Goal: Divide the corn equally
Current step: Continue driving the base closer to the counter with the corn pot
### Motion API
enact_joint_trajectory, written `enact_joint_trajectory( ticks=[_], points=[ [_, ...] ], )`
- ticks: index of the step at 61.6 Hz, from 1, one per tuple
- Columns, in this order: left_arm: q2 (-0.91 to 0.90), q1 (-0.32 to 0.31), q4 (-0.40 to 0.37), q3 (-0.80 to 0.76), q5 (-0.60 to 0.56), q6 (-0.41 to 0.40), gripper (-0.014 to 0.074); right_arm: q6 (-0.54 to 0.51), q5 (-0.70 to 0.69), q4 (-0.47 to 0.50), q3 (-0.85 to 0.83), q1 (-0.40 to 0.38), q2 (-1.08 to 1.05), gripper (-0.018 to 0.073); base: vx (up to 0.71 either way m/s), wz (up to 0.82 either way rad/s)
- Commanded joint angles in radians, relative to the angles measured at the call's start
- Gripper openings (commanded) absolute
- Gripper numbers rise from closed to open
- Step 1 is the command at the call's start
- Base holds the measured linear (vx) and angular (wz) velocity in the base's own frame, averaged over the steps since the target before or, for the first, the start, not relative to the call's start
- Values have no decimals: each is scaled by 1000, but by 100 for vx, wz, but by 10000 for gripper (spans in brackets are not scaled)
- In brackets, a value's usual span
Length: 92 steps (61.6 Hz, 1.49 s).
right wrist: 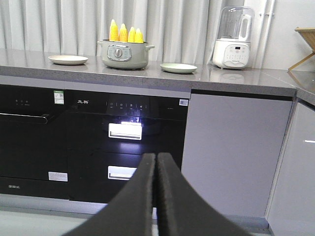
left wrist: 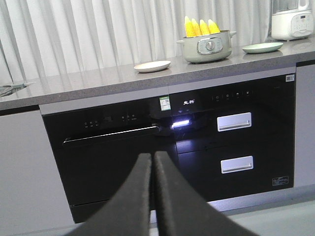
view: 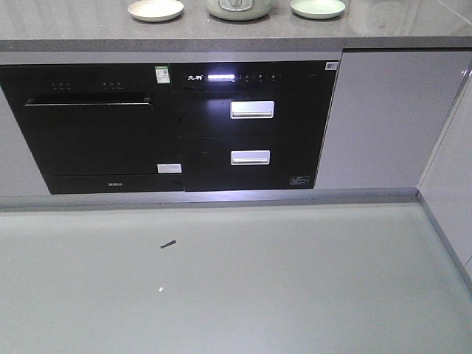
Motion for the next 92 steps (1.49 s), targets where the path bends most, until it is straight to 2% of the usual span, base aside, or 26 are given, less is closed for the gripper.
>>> enact_joint_trajectory(
  ticks=[1, 92],
  points=[
    [-17, 1, -1, 4, -78, -13, -7, -6, -73, -7, 8, -4, -4, -4, 10, -2],
    [-17, 1, -1, 4, -78, -13, -7, -6, -73, -7, 8, -4, -4, -4, 8, -1]
  ],
)
